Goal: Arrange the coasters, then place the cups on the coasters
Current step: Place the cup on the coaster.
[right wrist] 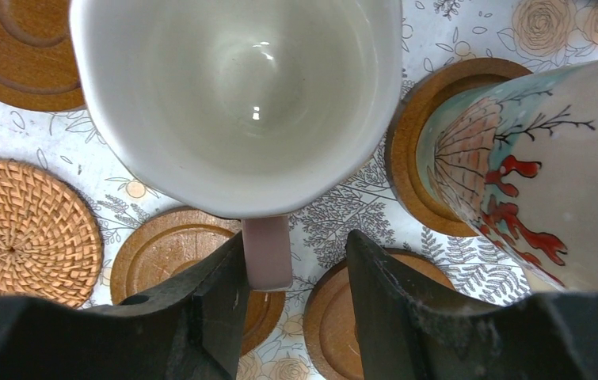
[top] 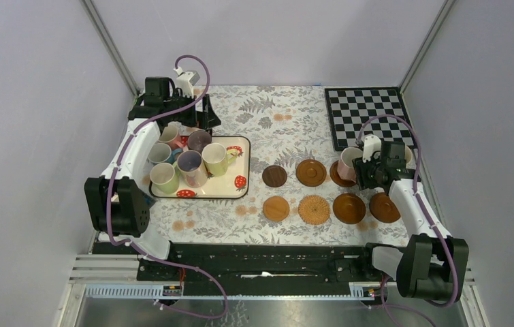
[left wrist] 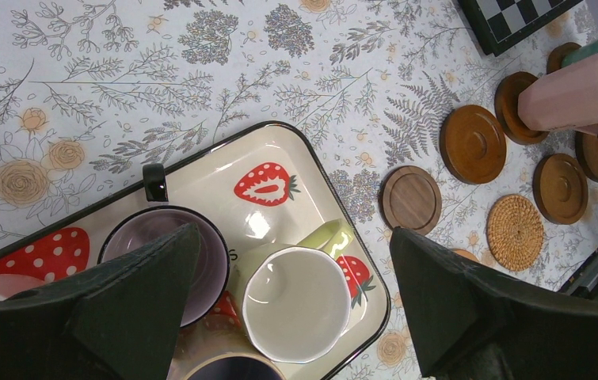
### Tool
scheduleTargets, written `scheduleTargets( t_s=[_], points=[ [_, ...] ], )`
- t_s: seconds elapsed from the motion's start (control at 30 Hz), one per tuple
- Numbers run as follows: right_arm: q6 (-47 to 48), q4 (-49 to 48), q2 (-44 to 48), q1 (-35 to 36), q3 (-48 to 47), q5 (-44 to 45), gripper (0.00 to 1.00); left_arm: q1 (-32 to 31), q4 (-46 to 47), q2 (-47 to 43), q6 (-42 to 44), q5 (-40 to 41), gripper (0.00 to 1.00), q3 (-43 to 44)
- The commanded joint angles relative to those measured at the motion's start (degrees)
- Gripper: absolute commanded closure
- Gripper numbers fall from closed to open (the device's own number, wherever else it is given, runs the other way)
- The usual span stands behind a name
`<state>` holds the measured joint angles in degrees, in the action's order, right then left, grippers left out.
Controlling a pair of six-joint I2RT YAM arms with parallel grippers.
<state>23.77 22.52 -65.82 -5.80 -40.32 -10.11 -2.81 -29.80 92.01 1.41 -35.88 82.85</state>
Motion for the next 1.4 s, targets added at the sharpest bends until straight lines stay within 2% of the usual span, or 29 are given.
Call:
scheduleTargets(
  t_s=[0.0,0.63,0.8,0.9,1.17,1.37],
  points=[
    [2.24,1.19,-0.22,-1.2,-2.31,-0.52,0.46,-0.27,3.08,0.59,-1.02,-2.27,0.01,0.59],
    [3.28,4.72,-1.42,-2.46,-5.79,-2.62,0.43,-0.27,3.36,1.37,-1.85,-2.2,0.01,0.92],
    [6.65,8.98,0.07,-2.46,-6.89,-5.37,0.38,-0.27,3.34,1.68,-1.85,-2.72,0.01,1.03],
    [8.51,12.89,0.96,-2.46,-9.08,-7.95,0.3,-0.27,3.3,1.89,-1.85,-2.98,0.01,1.09],
    [11.39,22.32,-2.31,-2.46,-23.86,-14.15,0.13,-0.27,2.33,1.99,-1.85,-3.34,0.01,1.33],
    [10.69,29.31,-14.69,-2.18,-42.63,-23.94,0.01,-0.27,-0.54,3.1,-1.85,-2.54,0.01,3.53]
  ],
)
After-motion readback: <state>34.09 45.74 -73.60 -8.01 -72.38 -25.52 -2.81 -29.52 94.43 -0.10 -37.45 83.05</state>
